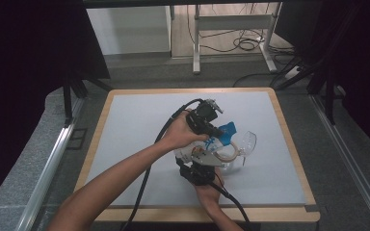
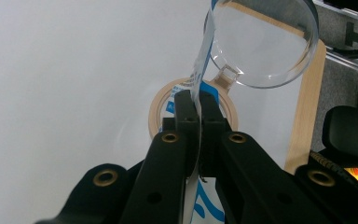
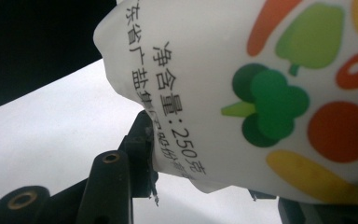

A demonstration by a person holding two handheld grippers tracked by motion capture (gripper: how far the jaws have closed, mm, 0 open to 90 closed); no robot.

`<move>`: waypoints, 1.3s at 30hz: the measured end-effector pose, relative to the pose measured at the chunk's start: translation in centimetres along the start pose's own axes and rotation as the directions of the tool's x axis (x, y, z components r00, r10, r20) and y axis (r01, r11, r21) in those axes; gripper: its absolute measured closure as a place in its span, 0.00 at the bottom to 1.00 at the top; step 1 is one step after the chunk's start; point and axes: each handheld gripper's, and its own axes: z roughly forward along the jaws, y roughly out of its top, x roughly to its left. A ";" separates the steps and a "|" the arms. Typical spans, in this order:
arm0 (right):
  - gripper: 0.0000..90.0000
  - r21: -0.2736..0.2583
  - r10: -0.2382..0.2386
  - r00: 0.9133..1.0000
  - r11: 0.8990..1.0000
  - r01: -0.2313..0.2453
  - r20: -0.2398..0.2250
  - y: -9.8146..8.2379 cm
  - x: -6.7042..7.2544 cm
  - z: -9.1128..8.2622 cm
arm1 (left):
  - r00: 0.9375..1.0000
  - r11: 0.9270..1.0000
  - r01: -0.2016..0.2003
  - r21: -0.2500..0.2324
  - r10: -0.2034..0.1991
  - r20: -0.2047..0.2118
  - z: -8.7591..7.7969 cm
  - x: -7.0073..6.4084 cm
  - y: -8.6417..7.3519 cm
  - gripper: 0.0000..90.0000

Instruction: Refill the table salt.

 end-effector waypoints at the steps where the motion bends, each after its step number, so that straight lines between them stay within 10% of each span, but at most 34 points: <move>1: 0.60 0.000 0.001 1.000 1.000 -0.001 -0.001 0.0 0.0 0.0 | 1.000 1.000 0.001 -0.001 -0.001 0.002 0.0 0.0 0.0 1.00; 39: 0.60 -0.029 0.048 0.999 0.998 -0.048 0.017 0.1 0.3 0.2 | 1.000 0.999 -0.017 0.029 0.017 0.004 0.6 -0.2 0.4 1.00</move>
